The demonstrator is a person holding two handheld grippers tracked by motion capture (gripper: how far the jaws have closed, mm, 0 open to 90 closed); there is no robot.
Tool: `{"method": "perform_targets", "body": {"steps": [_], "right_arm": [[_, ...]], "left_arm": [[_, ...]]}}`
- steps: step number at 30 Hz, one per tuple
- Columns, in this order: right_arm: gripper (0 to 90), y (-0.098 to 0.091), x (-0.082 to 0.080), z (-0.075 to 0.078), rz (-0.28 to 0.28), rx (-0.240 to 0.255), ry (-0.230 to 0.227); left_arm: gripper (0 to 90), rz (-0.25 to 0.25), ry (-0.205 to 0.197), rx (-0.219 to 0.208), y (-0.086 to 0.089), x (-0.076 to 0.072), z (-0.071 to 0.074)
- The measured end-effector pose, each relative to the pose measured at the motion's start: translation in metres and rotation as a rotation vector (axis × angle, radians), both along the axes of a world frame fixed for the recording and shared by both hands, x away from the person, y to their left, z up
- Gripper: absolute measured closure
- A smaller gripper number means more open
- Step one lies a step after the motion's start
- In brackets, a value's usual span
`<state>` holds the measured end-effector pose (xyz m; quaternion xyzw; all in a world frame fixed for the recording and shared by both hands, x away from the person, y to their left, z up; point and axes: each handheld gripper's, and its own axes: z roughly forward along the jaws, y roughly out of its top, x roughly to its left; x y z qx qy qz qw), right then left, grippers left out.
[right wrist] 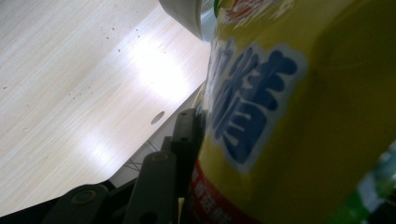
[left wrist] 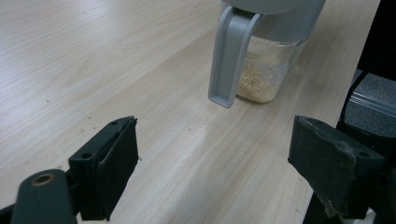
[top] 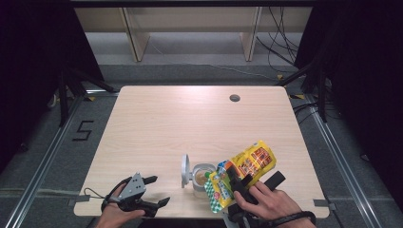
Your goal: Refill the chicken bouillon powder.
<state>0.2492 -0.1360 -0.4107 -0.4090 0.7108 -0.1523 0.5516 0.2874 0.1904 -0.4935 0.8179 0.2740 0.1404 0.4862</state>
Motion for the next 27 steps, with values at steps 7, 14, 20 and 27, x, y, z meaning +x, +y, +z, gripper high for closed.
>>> {"method": "perform_targets", "body": {"steps": [7, 14, 20, 27], "right_arm": [[69.7, -0.0010, 0.0002, 0.0002, -0.003, -0.001, 0.000], [69.8, 0.0023, 0.0002, 0.0001, 0.011, -0.007, -0.004], [69.8, 0.0036, 0.0008, 0.0036, 0.020, -0.047, -0.021], [69.8, 0.0016, -0.0003, 0.0014, 0.003, -0.004, -0.005]], "left_arm": [[15.2, 0.007, 0.013, -0.007, -0.0002, -0.0003, -0.0003], [15.2, 0.005, 0.017, -0.015, -0.0004, -0.0004, -0.0004], [15.2, 0.002, 0.008, -0.002, 0.0003, -0.0001, 0.0002], [15.2, 0.002, 0.006, -0.002, 0.0002, -0.0001, 0.0001]]}}
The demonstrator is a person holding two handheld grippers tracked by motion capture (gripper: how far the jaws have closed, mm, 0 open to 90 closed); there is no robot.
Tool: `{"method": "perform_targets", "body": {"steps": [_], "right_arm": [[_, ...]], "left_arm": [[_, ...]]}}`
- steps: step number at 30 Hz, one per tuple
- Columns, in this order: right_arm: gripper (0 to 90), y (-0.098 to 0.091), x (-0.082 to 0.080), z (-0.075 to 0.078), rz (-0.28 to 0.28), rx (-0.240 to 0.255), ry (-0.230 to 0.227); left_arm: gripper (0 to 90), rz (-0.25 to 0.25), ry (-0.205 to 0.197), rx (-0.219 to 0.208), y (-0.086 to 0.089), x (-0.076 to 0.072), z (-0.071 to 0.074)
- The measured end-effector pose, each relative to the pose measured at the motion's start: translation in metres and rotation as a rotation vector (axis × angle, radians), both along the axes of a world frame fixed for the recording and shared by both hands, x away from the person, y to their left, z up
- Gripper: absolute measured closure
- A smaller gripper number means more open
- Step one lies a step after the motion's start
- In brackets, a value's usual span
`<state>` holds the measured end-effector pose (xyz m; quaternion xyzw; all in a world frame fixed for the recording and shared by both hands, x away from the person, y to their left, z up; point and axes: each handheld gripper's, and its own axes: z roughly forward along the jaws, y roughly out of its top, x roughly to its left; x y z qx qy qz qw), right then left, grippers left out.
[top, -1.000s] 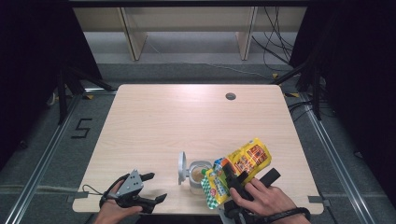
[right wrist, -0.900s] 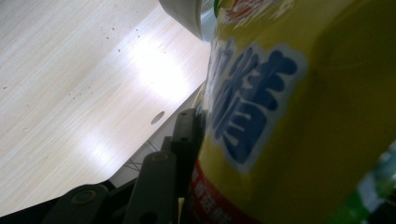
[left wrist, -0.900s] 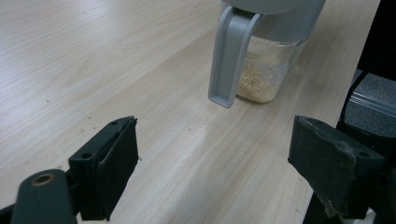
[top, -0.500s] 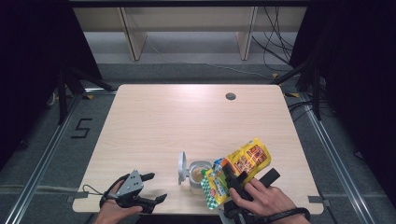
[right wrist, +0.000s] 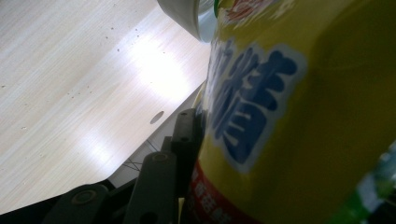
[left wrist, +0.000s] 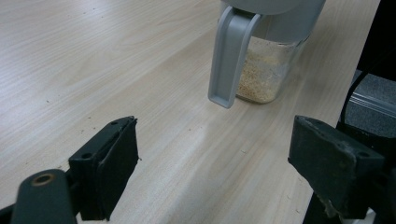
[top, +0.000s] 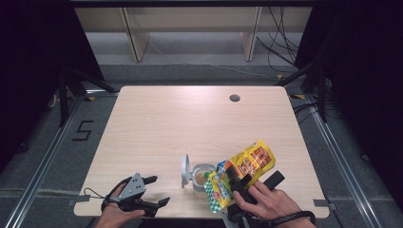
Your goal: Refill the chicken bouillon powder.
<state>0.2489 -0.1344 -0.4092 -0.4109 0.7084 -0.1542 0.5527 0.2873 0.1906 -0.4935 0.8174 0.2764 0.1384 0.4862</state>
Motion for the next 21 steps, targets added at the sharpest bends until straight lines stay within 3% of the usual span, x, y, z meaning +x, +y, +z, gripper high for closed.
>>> {"method": "perform_targets", "body": {"steps": [18, 20, 21], "right_arm": [[69.9, -0.0027, 0.0002, 0.0007, -0.008, 0.000, 0.000], [69.9, -0.0035, 0.0000, 0.0004, -0.009, -0.001, 0.002], [69.9, -0.0038, -0.0001, 0.0005, -0.011, -0.002, 0.004]], "left_arm": [[15.2, 0.005, 0.002, -0.005, -0.0005, -0.0003, -0.0002], [15.2, 0.003, 0.007, 0.014, 0.0007, 0.0001, 0.0005], [15.2, 0.003, 0.009, 0.000, -0.0001, -0.0004, 0.0003]]}}
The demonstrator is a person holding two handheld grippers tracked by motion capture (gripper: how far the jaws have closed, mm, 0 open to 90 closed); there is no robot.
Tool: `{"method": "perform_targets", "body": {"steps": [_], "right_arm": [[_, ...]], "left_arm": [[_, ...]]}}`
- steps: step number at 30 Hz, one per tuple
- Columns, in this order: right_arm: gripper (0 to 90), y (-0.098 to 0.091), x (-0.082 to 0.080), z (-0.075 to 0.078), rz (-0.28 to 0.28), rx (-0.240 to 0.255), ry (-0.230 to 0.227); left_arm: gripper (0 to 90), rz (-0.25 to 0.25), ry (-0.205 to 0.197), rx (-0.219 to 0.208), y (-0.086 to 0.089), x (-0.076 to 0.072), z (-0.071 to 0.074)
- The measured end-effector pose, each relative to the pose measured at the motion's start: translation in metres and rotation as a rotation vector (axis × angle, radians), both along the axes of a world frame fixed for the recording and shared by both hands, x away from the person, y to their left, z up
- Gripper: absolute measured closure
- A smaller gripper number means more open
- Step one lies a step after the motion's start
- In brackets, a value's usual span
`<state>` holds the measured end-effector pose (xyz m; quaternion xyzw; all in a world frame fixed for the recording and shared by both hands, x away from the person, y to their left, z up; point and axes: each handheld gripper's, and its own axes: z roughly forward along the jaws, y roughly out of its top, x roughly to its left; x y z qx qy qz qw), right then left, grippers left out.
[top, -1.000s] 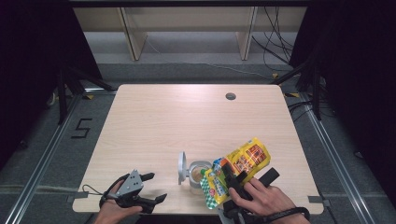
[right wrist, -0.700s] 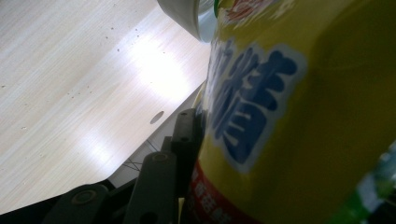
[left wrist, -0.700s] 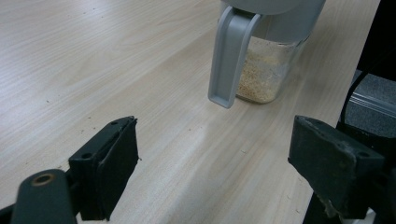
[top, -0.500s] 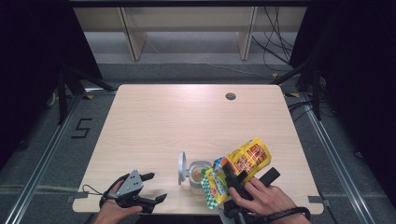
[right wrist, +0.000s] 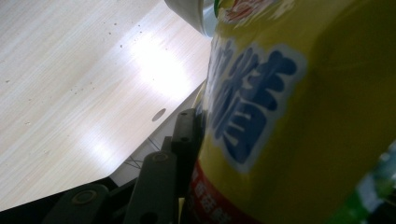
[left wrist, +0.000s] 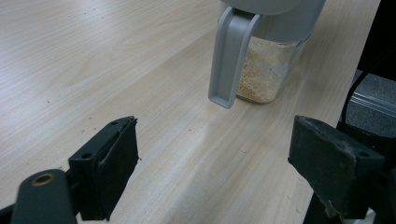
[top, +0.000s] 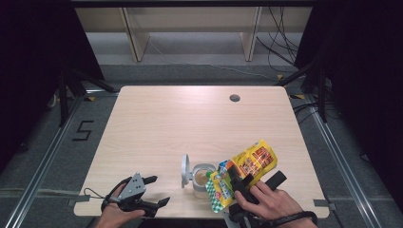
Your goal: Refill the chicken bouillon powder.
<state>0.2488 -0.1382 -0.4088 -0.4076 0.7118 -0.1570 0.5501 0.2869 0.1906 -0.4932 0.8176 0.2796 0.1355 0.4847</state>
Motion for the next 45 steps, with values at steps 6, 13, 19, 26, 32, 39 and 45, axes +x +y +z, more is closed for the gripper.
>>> {"method": "perform_targets", "body": {"steps": [6, 13, 19, 26, 32, 39, 45], "right_arm": [[70.2, 0.0009, -0.0002, 0.0006, 0.007, -0.003, -0.004], [70.3, 0.0034, 0.0002, -0.0010, 0.010, -0.002, 0.001], [70.4, 0.0033, 0.0008, 0.0005, 0.005, -0.007, 0.001], [70.5, 0.0058, 0.0017, 0.0002, 0.025, -0.004, -0.003], [70.5, 0.0032, 0.0006, -0.0003, -0.001, 0.026, 0.004], [70.6, 0.0044, 0.0007, 0.0002, 0.011, 0.021, 0.005], [70.6, 0.0039, 0.0005, 0.0002, 0.003, 0.016, 0.005]], "left_arm": [[15.2, 0.000, -0.008, 0.000, -0.0001, 0.0004, -0.0005], [15.2, 0.005, -0.008, 0.001, 0.0000, 0.0002, -0.0002], [15.2, 0.003, -0.004, -0.006, -0.0003, 0.0002, -0.0007], [15.2, 0.004, -0.001, -0.015, -0.0009, 0.0002, -0.0008], [15.2, 0.001, 0.003, -0.002, -0.0003, 0.0002, -0.0004], [15.2, 0.003, -0.002, -0.010, -0.0004, 0.0002, -0.0007], [15.2, 0.001, 0.002, -0.001, 0.0000, 0.0001, -0.0003]]}}
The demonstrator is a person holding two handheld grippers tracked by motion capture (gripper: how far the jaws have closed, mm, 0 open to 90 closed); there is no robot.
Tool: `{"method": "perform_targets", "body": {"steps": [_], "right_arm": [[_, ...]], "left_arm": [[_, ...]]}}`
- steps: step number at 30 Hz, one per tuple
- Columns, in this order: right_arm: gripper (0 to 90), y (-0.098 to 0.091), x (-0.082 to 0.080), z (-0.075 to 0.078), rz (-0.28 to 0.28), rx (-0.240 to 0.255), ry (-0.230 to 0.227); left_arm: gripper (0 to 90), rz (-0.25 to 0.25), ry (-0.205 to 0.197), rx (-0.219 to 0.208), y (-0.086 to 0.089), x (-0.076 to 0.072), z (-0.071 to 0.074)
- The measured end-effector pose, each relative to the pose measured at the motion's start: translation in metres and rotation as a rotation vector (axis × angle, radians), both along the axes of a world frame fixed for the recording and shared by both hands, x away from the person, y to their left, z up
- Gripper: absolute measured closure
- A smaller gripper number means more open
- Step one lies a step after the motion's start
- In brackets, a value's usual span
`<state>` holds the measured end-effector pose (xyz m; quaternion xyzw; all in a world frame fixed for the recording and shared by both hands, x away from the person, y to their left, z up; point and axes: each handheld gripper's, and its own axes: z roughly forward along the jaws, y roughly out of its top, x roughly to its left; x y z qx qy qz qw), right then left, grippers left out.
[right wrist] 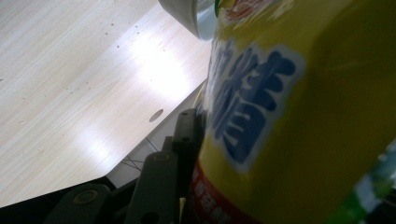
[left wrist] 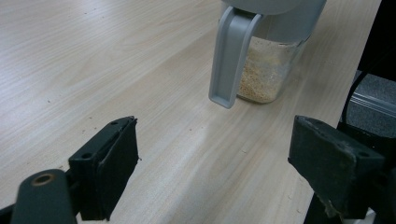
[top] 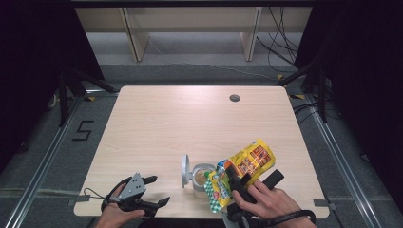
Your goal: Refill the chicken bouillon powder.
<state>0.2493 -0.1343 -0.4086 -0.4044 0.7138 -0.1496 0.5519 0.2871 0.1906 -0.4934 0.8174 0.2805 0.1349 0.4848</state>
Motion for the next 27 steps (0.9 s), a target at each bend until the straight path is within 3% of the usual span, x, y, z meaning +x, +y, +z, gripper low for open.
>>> {"method": "perform_targets", "body": {"steps": [8, 9, 24, 27], "right_arm": [[70.6, -0.0005, 0.0001, -0.0001, 0.004, -0.007, -0.003], [70.6, -0.0003, 0.0001, -0.0001, 0.004, -0.008, -0.001], [70.7, -0.0019, 0.0001, 0.0000, 0.003, -0.031, 0.003], [70.7, -0.0016, 0.0009, 0.0007, 0.011, -0.030, 0.001]], "left_arm": [[15.2, 0.003, -0.012, -0.005, -0.0002, 0.0000, 0.0000], [15.2, -0.012, -0.030, 0.010, 0.0008, 0.0016, 0.0006], [15.2, -0.009, -0.026, -0.004, 0.0000, 0.0011, 0.0003], [15.2, -0.012, -0.029, 0.010, 0.0007, 0.0015, 0.0006]]}}
